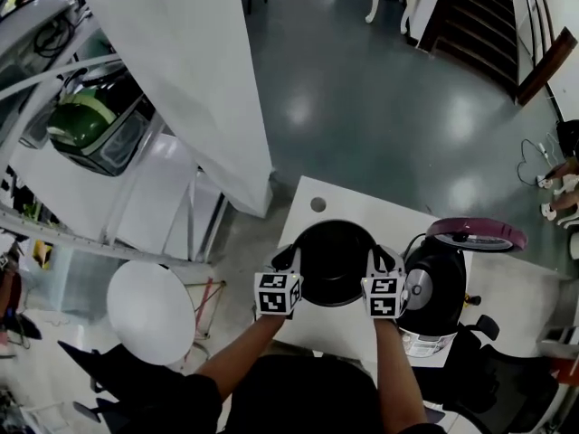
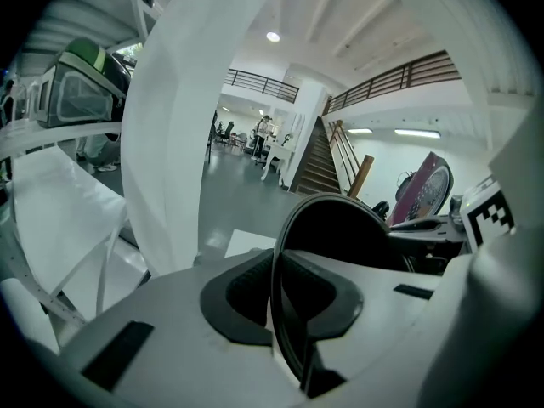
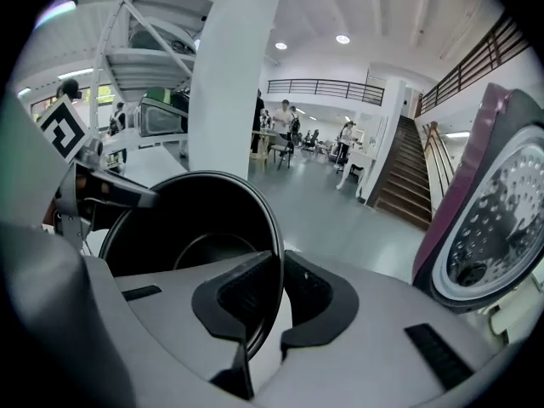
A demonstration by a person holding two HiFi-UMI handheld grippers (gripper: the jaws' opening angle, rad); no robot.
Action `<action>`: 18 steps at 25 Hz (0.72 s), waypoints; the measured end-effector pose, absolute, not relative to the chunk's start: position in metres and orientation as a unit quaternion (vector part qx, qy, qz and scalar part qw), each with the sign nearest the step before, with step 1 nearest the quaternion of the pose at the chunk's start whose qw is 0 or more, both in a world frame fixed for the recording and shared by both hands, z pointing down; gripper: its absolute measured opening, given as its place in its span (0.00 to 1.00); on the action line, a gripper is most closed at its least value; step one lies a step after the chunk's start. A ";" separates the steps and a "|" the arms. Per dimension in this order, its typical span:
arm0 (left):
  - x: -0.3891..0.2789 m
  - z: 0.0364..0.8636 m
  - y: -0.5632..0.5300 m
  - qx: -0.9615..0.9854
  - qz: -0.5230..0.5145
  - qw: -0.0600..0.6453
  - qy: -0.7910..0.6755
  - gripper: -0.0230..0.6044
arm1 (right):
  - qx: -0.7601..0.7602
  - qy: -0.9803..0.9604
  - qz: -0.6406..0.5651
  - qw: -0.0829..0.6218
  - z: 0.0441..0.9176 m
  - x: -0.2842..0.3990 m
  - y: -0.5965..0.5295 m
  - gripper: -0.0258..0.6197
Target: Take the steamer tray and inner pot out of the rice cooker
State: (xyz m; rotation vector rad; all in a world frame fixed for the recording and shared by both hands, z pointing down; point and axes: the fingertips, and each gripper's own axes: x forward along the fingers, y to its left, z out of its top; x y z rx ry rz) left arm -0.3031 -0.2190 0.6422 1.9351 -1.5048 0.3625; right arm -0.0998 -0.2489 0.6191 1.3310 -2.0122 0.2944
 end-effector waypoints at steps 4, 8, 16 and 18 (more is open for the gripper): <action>-0.307 0.667 -0.232 0.740 0.151 0.334 -0.564 0.08 | 0.508 -0.771 0.132 0.362 0.647 -0.104 -0.259 0.09; -0.304 0.693 -0.242 0.744 0.170 0.356 -0.540 0.08 | 0.508 -0.759 0.142 0.381 0.670 -0.101 -0.266 0.09; -0.301 0.717 -0.250 0.750 0.197 0.367 -0.514 0.08 | 0.506 -0.744 0.157 0.408 0.700 -0.098 -0.272 0.10; -0.300 0.718 -0.252 0.749 0.197 0.373 -0.512 0.08 | 0.506 -0.742 0.159 0.411 0.703 -0.096 -0.276 0.10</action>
